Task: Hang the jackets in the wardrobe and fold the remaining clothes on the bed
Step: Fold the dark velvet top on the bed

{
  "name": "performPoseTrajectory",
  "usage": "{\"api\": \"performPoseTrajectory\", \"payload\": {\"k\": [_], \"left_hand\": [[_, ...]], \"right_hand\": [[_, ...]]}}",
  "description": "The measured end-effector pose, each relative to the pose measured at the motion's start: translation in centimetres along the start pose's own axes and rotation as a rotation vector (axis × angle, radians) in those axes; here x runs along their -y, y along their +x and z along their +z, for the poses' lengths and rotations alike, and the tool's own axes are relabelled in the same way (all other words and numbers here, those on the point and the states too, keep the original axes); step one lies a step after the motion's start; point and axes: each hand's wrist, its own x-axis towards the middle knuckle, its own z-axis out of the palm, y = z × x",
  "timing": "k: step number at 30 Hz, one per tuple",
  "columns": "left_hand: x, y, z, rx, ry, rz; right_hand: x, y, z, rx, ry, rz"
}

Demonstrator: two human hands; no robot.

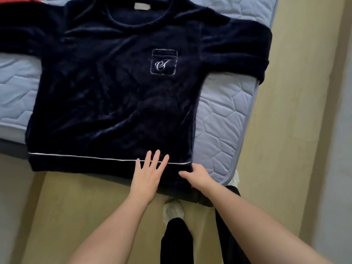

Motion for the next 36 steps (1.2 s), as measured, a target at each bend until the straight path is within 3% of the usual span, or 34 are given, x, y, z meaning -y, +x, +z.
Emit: {"api": "performPoseTrajectory", "payload": {"k": [3,5,8,11,15,21,25,27,30,33,36], "left_hand": [[0.7,-0.5,0.5,-0.127,-0.03,0.044],[0.9,-0.8,1.3,-0.173,-0.059,0.121],[0.9,-1.1,2.9,-0.043,-0.05,0.196],[1.1,-1.0,2.4,0.061,-0.113,0.191],[2.0,0.2,-2.9,0.069,-0.252,0.182],[0.9,6.5,-14.6,-0.024,-0.244,0.148],[-2.1,14.0,-22.2,-0.099,-0.23,0.158],[-4.0,18.5,-25.4,-0.131,-0.222,0.176],[-6.6,26.0,-29.7,-0.197,-0.234,0.217],[-7.9,33.2,-33.7,-0.28,-0.222,0.214],[-6.9,38.9,-36.3,-0.212,-0.067,0.233]], "right_hand": [[-1.6,-0.9,0.9,0.13,0.182,0.092],[-2.9,-1.4,1.0,0.184,0.142,0.138],[-3.9,-0.9,0.4,0.122,0.073,0.178],[-2.6,-0.5,-1.1,0.225,-0.072,0.248],[1.5,-1.7,-5.3,0.277,-0.117,0.336],[9.6,-1.7,-16.9,-0.177,0.214,0.129],[13.0,2.0,-24.2,-0.317,0.297,0.12],[13.4,4.9,-27.4,-0.386,0.231,0.128],[13.8,9.0,-32.5,-0.518,-0.064,0.087],[16.0,12.9,-37.6,-0.442,-0.122,-0.118],[19.2,16.4,-41.6,-0.196,-0.09,-0.236]]}}
